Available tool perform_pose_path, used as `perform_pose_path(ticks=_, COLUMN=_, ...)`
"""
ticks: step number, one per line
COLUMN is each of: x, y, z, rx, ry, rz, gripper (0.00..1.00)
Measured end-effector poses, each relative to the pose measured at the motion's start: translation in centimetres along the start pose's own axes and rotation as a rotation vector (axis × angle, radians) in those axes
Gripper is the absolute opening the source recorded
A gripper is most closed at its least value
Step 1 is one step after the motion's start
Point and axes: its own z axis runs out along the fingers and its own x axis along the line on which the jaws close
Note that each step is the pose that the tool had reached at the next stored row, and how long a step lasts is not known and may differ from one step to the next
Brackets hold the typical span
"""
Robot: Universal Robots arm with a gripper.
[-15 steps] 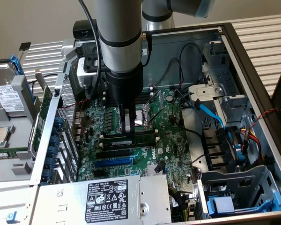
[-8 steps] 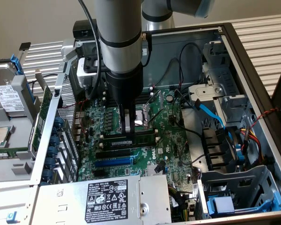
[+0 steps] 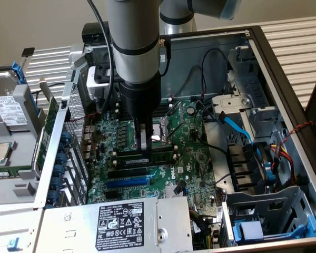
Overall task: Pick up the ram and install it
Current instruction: 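Press down the ram until it locks into place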
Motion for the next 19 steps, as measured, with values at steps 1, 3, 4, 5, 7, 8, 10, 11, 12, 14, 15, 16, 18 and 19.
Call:
perform_pose_path(ticks=1, x=0.0, y=0.0, z=0.01, rx=0.0, ry=-0.0002, rz=0.0, gripper=0.11)
perform_pose_path(ticks=3, x=0.0, y=0.0, z=0.04, rx=0.0001, ry=-0.0006, rz=0.0, gripper=0.11)
perform_pose_path(ticks=4, x=0.0, y=0.0, z=0.04, rx=0.0001, ry=-0.0007, rz=0.0, gripper=0.11)
perform_pose_path(ticks=5, x=0.0, y=-0.01, z=0.05, rx=0.0001, ry=-0.0008, rz=0.0, gripper=0.11)
perform_pose_path(ticks=7, x=0.0, y=0.0, z=0.04, rx=0.0002, ry=-0.0007, rz=0.0, gripper=0.11)
perform_pose_path(ticks=8, x=0.0, y=0.0, z=0.03, rx=0.0002, ry=-0.0007, rz=0.0, gripper=0.11)
perform_pose_path(ticks=10, x=0.0, y=-0.02, z=-0.2, rx=0.0014, ry=-0.0027, rz=0.001, gripper=0.11)
perform_pose_path(ticks=11, x=0.0, y=-0.02, z=-0.49, rx=0.0011, ry=-0.002, rz=0.001, gripper=0.11)
perform_pose_path(ticks=12, x=0.0, y=0.0, z=-0.8, rx=0.0002, ry=-0.0008, rz=0.002, gripper=0.11)
perform_pose_path(ticks=14, x=-0.1, y=0.0, z=-1.4, rx=0.0002, ry=-0.001, rz=0.003, gripper=0.11)
perform_pose_path(ticks=15, x=-0.1, y=0.0, z=-1.67, rx=0.0002, ry=-0.0008, rz=0.003, gripper=0.11)
perform_pose_path(ticks=16, x=-0.1, y=0.01, z=-1.92, rx=0.0002, ry=-0.0008, rz=0.003, gripper=0.11)
perform_pose_path(ticks=18, x=-0.1, y=0.01, z=-2.36, rx=0.0001, ry=-0.0007, rz=0.004, gripper=0.11)
perform_pose_path(ticks=19, x=-0.1, y=0.01, z=-2.42, rx=0.0003, ry=-0.001, rz=0.004, gripper=0.11)
